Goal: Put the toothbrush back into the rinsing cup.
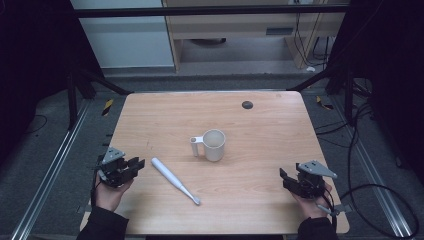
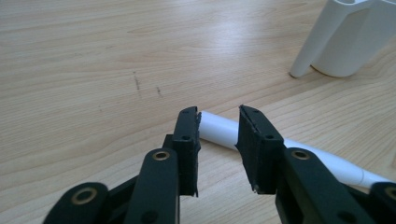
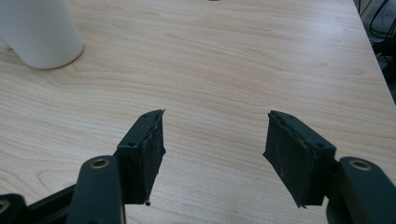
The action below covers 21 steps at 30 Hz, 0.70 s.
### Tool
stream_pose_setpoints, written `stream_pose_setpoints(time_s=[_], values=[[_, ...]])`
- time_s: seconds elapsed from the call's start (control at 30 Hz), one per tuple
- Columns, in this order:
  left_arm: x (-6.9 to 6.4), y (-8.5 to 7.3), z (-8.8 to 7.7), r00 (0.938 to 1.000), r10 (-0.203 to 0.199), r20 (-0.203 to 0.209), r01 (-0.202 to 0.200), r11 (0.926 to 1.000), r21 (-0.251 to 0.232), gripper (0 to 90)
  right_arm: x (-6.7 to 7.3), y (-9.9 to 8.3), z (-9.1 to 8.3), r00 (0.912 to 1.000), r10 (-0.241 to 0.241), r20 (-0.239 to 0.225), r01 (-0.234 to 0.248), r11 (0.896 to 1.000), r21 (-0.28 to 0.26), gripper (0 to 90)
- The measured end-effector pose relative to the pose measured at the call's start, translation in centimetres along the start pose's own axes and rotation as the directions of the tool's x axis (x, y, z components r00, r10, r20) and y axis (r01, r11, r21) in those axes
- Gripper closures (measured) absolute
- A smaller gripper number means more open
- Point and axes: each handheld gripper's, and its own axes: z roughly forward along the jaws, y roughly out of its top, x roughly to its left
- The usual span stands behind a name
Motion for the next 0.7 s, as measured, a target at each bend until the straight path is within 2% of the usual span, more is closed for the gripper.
stream_pose_setpoints(time_s=[0.2, 0.47, 0.7], values=[[-0.6, 1.0, 0.7, 0.9994, 0.029, 0.019, -0.029, 0.9994, 0.018, 76.4, 0.1, 0.1, 0.1, 1.0000, 0.000, -0.001, 0.000, 1.000, 0.006, 37.2], [-0.7, 1.7, 1.7, 0.9986, 0.045, 0.028, -0.046, 0.9981, 0.042, 85.7, 0.1, 0.1, 0.2, 1.0000, -0.004, 0.003, 0.004, 1.000, 0.006, 37.3], [-0.9, 2.4, 3.2, 0.9977, 0.063, 0.025, -0.065, 0.9949, 0.077, 88.7, 0.0, 0.0, 0.3, 1.0000, -0.005, 0.006, 0.005, 1.000, 0.009, 36.9]])
